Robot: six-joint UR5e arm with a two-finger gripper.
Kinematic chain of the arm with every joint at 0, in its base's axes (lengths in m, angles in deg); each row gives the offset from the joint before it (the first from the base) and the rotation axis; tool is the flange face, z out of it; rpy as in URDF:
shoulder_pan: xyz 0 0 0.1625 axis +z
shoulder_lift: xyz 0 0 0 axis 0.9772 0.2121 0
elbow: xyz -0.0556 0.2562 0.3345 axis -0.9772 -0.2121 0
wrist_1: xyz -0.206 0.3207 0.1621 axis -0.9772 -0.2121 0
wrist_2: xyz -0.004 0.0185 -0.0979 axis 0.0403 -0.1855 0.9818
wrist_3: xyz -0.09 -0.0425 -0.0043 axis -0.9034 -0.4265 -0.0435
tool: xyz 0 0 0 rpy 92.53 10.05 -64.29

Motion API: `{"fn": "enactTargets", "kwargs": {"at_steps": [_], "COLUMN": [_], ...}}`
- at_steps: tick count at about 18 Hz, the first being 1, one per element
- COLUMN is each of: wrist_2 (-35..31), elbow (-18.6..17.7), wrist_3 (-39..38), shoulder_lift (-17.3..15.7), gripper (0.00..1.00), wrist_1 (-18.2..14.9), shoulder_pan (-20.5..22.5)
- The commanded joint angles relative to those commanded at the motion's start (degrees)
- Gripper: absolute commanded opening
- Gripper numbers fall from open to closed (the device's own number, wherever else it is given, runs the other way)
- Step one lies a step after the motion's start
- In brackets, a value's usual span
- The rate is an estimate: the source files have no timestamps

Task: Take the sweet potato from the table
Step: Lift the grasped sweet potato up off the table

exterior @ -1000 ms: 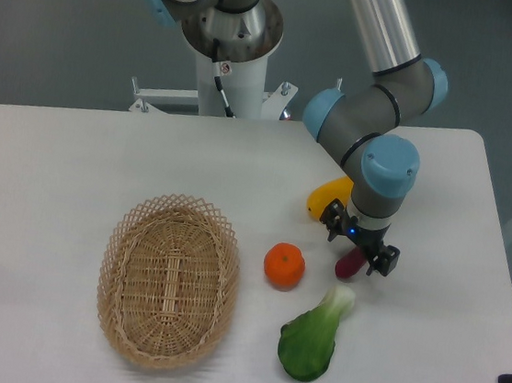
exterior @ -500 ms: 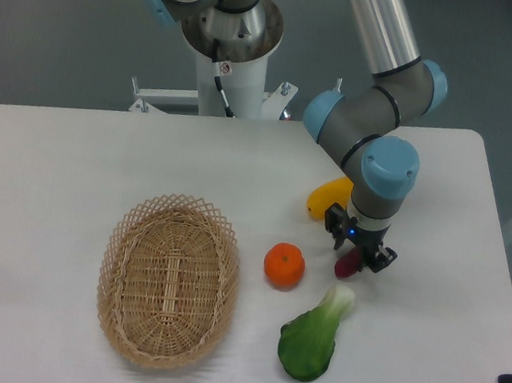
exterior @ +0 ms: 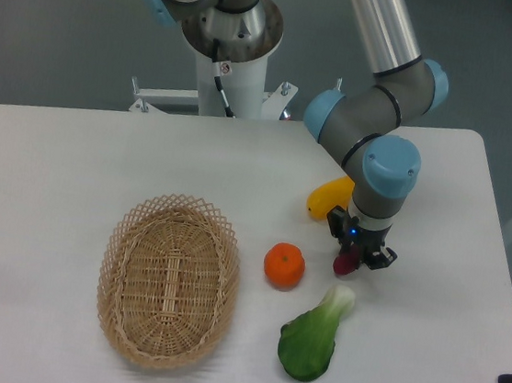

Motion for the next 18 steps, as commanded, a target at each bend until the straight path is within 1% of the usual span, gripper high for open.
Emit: {"fn": "enactTargets", "kwargs": {"at_steps": [4, 6, 8, 10, 11, 13, 16, 18], "wrist_2": [0.26, 0.61, 2.54, 6.92, 9.29, 11.42, 11.69, 11.87], "elbow": [1.40, 2.98, 5.26, 8.07, 9.13, 10.80, 14.23, 16.60], "wrist_3": [0.09, 0.00, -0.79, -1.75, -3.50, -7.54, -14.56, -20.28], "shoulder_lift": [-3.52, -5.10, -6.94, -8.44, -8.71, -8.88, -9.06, -8.45], "gripper": [0.33, 0.33, 0.33, 0.33, 0.33, 0.33, 0.33, 0.33], "wrist_1": [-1.14, -1.84, -5.34, -9.04, -10.01, -10.20, -10.11, -10.02], "shoulder_pan": [0.44, 0.27, -0.09, -0.09, -0.17, -0.44, -3.24, -4.91]}}
